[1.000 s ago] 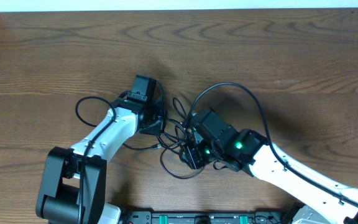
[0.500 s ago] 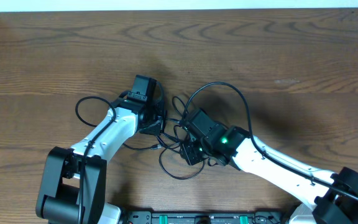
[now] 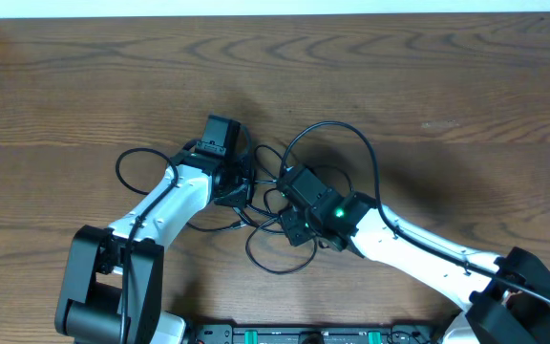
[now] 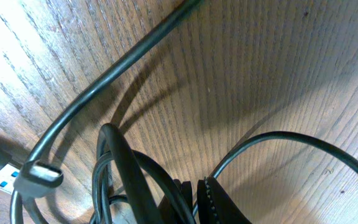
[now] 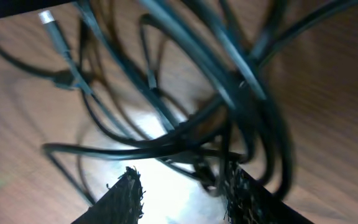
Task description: Untangle cables
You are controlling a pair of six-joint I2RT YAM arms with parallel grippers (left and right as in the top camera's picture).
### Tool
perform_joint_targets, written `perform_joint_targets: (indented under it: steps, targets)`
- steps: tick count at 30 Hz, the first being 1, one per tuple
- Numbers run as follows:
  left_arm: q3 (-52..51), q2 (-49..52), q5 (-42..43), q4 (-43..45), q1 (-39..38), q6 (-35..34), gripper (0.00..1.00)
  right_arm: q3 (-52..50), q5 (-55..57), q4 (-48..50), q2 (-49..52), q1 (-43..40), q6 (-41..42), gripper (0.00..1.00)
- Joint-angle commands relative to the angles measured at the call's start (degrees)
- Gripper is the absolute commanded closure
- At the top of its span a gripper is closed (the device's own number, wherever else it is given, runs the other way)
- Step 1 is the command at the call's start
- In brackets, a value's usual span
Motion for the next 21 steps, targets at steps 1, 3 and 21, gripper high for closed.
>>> perform_joint_targets:
  steps: [1,3,21]
  targets:
    - [0.8,0.6,-1.3,-0.4,-0.1,0.0,0.9,0.6,4.5,0.7,2.1,-2.0,-3.4,0.58]
    - [0.8,0.6,-1.3,-0.4,-0.1,0.0,0.9,0.6,4.4,1.0,3.0,-3.2,-3.9,0.6]
    - [0.8,0.6,-2.9,-0.4,-0.1,0.0,0.9,0.7,-40.1,2.4,2.2,-8.7,-22.8,0.99]
